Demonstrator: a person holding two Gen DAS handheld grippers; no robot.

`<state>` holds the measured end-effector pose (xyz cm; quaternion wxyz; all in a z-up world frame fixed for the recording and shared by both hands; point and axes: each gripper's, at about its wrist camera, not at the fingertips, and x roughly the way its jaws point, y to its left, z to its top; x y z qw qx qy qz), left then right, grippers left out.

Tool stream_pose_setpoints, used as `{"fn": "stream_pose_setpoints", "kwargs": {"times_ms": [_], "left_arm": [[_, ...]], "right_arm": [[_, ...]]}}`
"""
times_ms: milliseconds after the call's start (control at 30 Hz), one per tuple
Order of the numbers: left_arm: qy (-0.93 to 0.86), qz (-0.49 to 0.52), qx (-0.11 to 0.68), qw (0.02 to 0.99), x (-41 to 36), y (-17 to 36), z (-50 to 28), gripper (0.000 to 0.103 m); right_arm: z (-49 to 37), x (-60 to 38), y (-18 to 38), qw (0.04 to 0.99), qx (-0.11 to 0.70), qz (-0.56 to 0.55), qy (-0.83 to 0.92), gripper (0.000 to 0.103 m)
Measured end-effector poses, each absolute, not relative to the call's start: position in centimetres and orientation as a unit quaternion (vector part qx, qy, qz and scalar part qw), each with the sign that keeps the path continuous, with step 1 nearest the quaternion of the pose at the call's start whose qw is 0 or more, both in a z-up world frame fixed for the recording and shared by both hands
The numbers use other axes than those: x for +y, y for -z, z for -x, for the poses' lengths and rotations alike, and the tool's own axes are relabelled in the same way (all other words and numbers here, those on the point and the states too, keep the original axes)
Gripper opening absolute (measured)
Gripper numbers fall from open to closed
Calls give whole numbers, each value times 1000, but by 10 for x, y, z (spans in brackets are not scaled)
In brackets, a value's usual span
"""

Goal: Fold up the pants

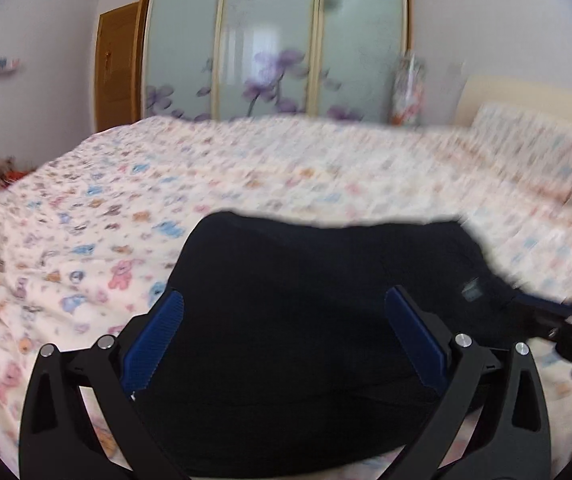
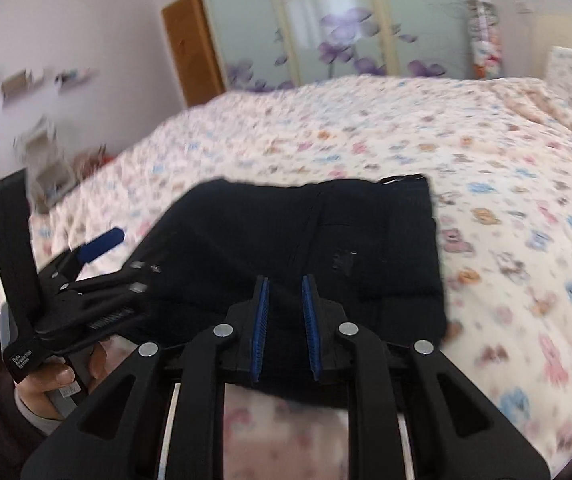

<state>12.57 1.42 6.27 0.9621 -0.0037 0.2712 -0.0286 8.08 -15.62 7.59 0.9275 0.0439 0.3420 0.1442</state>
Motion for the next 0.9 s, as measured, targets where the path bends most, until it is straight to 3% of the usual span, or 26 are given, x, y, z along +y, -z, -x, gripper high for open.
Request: {"fn": "stream_pose_setpoints", "kwargs": {"times_ms": [200,400,600,667,733,867,900], "left_arm": [[-14,6,363,932,28,-24,-150,101],[-23,1,371,928,30,-17,-144,101],[-25,26,377,926,40,-15,-138,101],[-26,34,378,925,44,-14,-136,101],[-26,35,380,924,45,-13,-136,101],[-19,43,366,929,48,-19,-131,101],[-12,57,351,935,53,-25,-124,101]], "right_arm": [[-89,-141,-32,913,385,21,-136,21],[-83,-138,-33,912,388,19,-134,21],[-62,-119,-47,930,337,105,-104,22],[-63,-116,-42,923,349,135,-88,34],[-66,-110,-28,911,367,171,-85,35],[-57,-100,-38,916,327,219,-78,35],[-55,-104,-47,922,312,210,-91,46]]}}
